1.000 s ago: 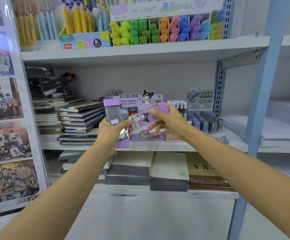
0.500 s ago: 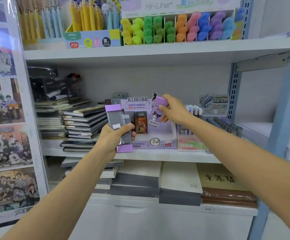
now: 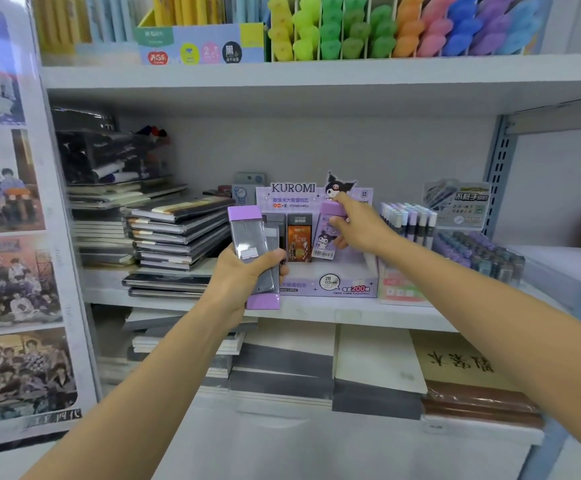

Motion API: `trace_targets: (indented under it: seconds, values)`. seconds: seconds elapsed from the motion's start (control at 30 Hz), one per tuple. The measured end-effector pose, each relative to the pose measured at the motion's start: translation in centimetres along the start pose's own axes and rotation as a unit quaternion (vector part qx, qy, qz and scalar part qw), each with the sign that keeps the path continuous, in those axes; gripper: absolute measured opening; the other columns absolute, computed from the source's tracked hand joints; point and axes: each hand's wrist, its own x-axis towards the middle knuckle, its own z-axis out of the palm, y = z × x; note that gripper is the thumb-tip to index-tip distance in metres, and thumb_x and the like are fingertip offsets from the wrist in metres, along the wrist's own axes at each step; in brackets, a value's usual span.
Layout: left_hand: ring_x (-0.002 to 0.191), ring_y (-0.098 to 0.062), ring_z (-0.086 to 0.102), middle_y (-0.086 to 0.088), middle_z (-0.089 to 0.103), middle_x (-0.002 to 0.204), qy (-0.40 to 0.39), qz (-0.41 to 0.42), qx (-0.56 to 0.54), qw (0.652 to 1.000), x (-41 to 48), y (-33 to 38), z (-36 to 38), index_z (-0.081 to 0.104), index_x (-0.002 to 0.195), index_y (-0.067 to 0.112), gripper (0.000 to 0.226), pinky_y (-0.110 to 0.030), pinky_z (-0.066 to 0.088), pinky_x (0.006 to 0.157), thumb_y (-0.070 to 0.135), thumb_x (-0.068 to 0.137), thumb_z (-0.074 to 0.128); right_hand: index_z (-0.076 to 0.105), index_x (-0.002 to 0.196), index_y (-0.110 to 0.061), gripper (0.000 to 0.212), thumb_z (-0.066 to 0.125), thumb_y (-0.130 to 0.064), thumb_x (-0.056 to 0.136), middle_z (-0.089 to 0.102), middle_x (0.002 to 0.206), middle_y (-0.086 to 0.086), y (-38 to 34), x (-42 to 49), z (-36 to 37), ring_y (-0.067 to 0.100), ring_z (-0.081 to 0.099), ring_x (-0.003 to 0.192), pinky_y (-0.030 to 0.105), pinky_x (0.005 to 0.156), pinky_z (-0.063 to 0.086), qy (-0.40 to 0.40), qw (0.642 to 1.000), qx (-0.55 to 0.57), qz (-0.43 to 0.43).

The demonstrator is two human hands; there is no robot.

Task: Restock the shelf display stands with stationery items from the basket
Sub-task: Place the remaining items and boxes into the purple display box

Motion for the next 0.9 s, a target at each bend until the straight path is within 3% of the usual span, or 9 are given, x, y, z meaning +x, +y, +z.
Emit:
trace_targets:
  seconds: [0.13,0.27,0.43,0.6,0.67,0.77,0.9]
  values:
    - [0.068,-0.019,0.071,-0.011,0.072,0.084,-0.001,-0.004,0.001,1.000,0.1,-0.3,0.3,0.059,0.117,0.000,0.038,-0.028,0.057,0.060,0.007,0.083,0.074,0.042,0.120,-0.006,0.020,0.045,-0.009,0.101,0.063,0.102,0.022,0.1,0.0,0.1,0.035,0.067,0.088,0.047,0.080,0.057,-0.007,0.999,-0.036,0.007]
    - [0.067,-0.017,0.071,-0.008,0.073,0.081,-0.001,-0.001,0.002,1.000,0.1,-0.5,0.5,0.060,0.116,-0.001,0.037,-0.026,0.056,0.059,0.006,0.083,0.074,0.041,0.109,-0.010,0.009,0.044,-0.011,0.101,0.063,0.100,0.020,0.0,0.2,0.4,0.034,0.067,0.088,0.046,0.079,0.057,-0.021,0.999,-0.036,0.012]
    - [0.069,-0.019,0.071,-0.007,0.073,0.080,-0.005,0.000,0.001,1.000,0.2,-0.6,0.5,0.059,0.117,0.001,0.038,-0.027,0.056,0.060,0.007,0.082,0.074,0.038,0.137,-0.012,0.036,0.045,-0.014,0.102,0.061,0.098,0.009,0.0,1.1,-0.5,0.023,0.068,0.069,0.034,0.074,0.056,-0.057,0.997,-0.037,0.032]
    - [0.072,-0.021,0.072,-0.007,0.074,0.084,-0.012,0.001,-0.006,1.000,0.4,-0.6,0.6,0.060,0.118,0.003,0.040,-0.028,0.057,0.061,0.007,0.082,0.075,0.035,0.138,-0.010,0.037,0.044,-0.014,0.102,0.064,0.108,0.020,0.1,0.9,-0.4,0.030,0.069,0.086,0.039,0.082,0.056,-0.057,0.997,-0.039,0.030]
    - [0.074,-0.022,0.073,-0.007,0.075,0.086,-0.014,-0.001,-0.007,1.000,0.4,-0.7,0.6,0.060,0.117,0.005,0.039,-0.028,0.057,0.061,0.008,0.081,0.076,0.031,0.142,-0.010,0.042,0.044,-0.014,0.102,0.064,0.113,0.022,0.0,0.9,-0.5,0.027,0.068,0.083,0.041,0.085,0.055,-0.071,0.996,-0.048,0.034]
    - [0.076,-0.022,0.073,-0.006,0.075,0.086,-0.014,-0.001,-0.004,1.000,0.4,-0.9,0.6,0.060,0.117,0.007,0.040,-0.028,0.057,0.061,0.009,0.080,0.077,0.029,0.144,-0.011,0.044,0.042,-0.014,0.103,0.062,0.108,0.020,-0.3,0.9,-0.3,0.018,0.063,0.068,0.034,0.079,0.054,-0.106,0.992,-0.057,0.040]
    - [0.079,-0.023,0.074,-0.009,0.075,0.091,-0.015,-0.007,-0.003,1.000,0.4,-1.1,0.5,0.060,0.118,0.005,0.042,-0.029,0.057,0.062,0.010,0.079,0.077,0.036,0.128,-0.009,0.027,0.044,-0.009,0.101,0.059,0.100,0.017,-0.4,0.7,0.7,0.027,0.063,0.078,0.035,0.068,0.054,-0.074,0.995,-0.048,0.039]
